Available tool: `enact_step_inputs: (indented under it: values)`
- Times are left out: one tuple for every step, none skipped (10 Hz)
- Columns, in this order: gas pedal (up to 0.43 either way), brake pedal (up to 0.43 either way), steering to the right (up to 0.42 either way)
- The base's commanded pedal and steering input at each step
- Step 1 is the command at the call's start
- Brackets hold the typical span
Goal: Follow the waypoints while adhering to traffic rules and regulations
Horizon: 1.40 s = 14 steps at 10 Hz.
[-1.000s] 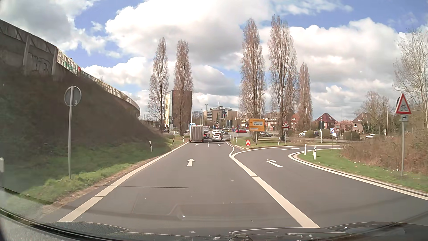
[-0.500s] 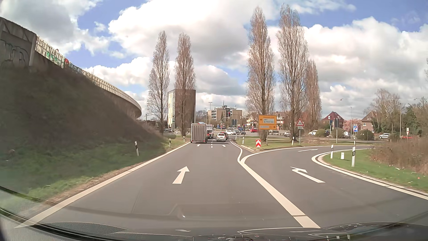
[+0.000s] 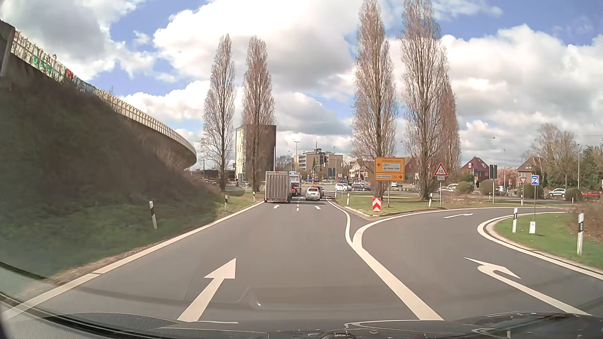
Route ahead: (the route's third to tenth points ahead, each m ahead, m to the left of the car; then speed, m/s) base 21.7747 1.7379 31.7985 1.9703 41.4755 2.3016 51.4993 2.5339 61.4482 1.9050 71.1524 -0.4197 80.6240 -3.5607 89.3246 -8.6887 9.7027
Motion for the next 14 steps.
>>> enact_step_inputs:
  values:
    - [0.0, 0.0, 0.002]
    - [0.0, 0.0, 0.002]
    - [0.0, 0.0, 0.002]
    - [0.0, 0.0, 0.003]
    - [0.0, 0.0, 0.004]
    - [0.0, 0.0, 0.004]
    - [0.0, 0.0, 0.006]
    - [0.0, 0.0, 0.009]
    - [0.0, 0.0, 0.013]
    - [0.0, 0.0, 0.016]
    - [0.0, 0.0, 0.016]
    - [0.0, 0.0, 0.016]
    - [0.0, 0.0, 0.016]
    - [0.0, 0.0, 0.016]
